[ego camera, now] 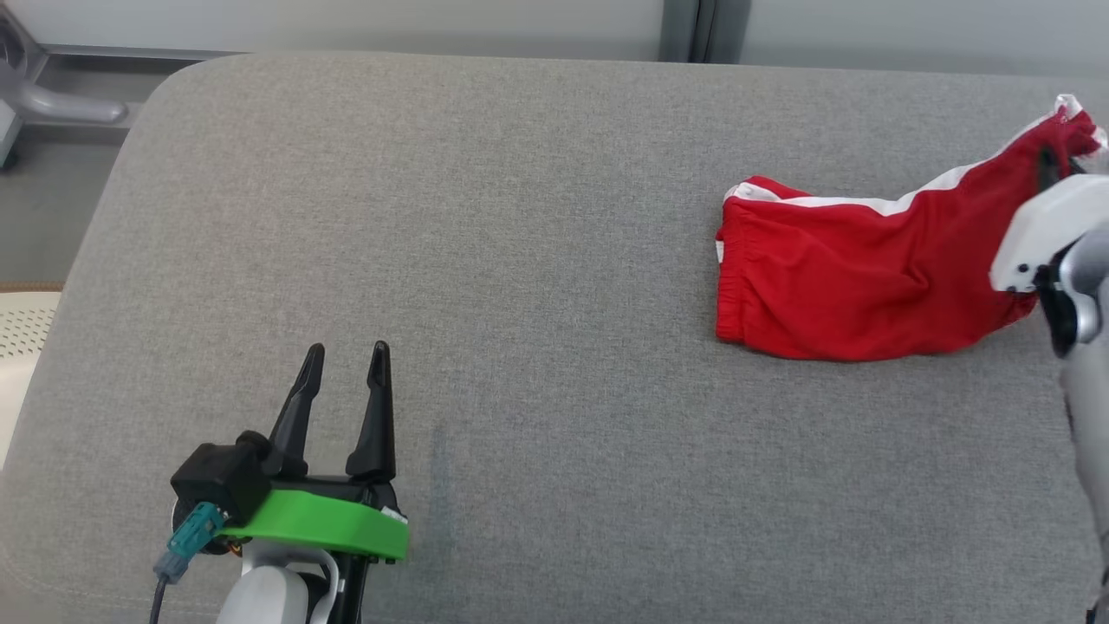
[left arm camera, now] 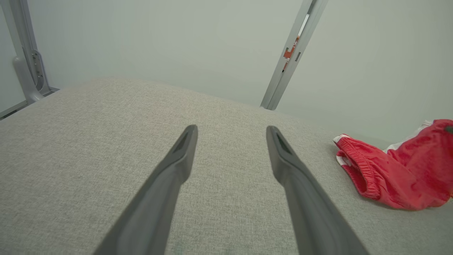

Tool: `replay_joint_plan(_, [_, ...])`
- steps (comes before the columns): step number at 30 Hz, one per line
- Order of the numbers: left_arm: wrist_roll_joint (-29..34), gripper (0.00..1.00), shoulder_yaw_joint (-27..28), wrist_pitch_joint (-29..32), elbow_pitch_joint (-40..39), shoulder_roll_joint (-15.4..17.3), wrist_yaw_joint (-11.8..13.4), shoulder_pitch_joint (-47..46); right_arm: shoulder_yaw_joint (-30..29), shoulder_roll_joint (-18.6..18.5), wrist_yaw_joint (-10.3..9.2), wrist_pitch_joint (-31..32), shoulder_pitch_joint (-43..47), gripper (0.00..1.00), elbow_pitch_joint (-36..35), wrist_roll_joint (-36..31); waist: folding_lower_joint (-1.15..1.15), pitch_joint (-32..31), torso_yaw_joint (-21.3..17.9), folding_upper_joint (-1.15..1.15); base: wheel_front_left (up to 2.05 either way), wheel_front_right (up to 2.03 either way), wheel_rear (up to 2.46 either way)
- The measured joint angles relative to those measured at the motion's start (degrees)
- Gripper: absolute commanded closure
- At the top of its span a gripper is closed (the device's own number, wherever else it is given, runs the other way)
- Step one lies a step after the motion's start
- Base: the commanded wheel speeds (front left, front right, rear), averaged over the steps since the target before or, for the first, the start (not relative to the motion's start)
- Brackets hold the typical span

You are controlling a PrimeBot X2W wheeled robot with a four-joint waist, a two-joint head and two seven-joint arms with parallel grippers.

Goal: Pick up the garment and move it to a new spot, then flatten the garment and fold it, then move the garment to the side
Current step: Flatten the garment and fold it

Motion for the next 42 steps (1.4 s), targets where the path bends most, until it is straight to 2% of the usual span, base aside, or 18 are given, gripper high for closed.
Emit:
replay_joint_plan(5, [-0.23,0.0,0.11,0.0,0.08,0.0,0.0,0.53,7.08,5.42,0.0,6.6,2.5,1.0,-8.56,0.2,0.0,-0.65,0.88,0.0,0.0,0.0,0.0])
replay_joint_plan(10, [-0.24,0.0,0.63,0.0,-0.25,-0.01,0.0,0.97,12.9,9.29,0.0,12.06,4.22,1.0,-13.45,1.69,0.0,-0.61,1.79,0.0,0.0,0.0,0.0])
replay_joint_plan(19, [-0.68,0.0,-0.74,0.0,-0.2,-0.09,0.0,0.57,14.94,13.44,0.0,14.86,4.42,1.0,-9.12,0.87,0.0,0.42,4.02,0.0,0.0,0.0,0.0])
replay_joint_plan(21, [-0.74,0.0,-0.94,0.0,-0.11,-0.1,0.0,0.55,14.77,14.0,0.0,14.16,4.3,0.0,-8.06,0.92,0.0,0.54,4.52,0.0,0.0,0.0,0.0])
replay_joint_plan(24, [-0.78,0.0,-0.92,0.0,0.07,-0.12,0.0,0.56,15.23,15.11,0.0,12.96,4.16,0.0,-7.49,3.15,0.0,0.46,5.05,0.0,0.0,0.0,0.0])
replay_joint_plan(27, [-0.82,0.0,-0.6,0.0,0.22,-0.13,0.0,0.68,16.75,16.04,0.0,12.7,4.19,0.0,-9.24,10.73,0.0,-0.09,5.11,0.0,0.0,0.0,0.0])
replay_joint_plan(29, [-0.82,0.0,-0.2,0.0,0.35,-0.09,0.0,0.94,18.52,16.3,0.0,13.66,4.59,0.0,-12.67,18.02,0.0,-0.62,4.95,0.0,0.0,0.0,0.0])
replay_joint_plan(32, [-0.73,0.0,0.34,0.0,0.21,-0.08,0.0,1.41,20.43,15.8,0.02,13.55,5.36,0.0,-18.97,23.18,0.0,-1.24,4.4,0.0,0.0,0.0,0.0])
replay_joint_plan(34, [-0.66,0.0,0.4,-0.01,0.04,-0.07,-0.01,1.7,20.17,12.98,0.01,12.29,6.39,0.0,-22.25,23.36,0.0,-1.61,3.98,0.0,0.0,0.0,0.0])
replay_joint_plan(36, [-0.64,0.0,0.36,0.0,-0.1,-0.1,-0.01,1.93,17.91,9.77,-0.04,10.36,8.22,0.0,-24.31,22.15,0.0,-2.0,3.54,0.0,0.0,0.0,0.0])
replay_joint_plan(38, [-0.64,0.0,0.25,0.0,-0.18,-0.11,-0.01,2.05,14.81,8.12,-0.04,8.72,9.89,0.0,-25.01,20.16,0.0,-2.31,3.17,0.0,0.0,0.0,0.0])
replay_joint_plan(42, [-0.65,0.0,-0.46,0.0,-0.15,-0.1,-0.01,2.16,6.51,6.35,-0.05,5.06,14.56,0.0,-22.73,11.31,0.0,-2.67,2.74,0.0,0.0,0.0,0.0])
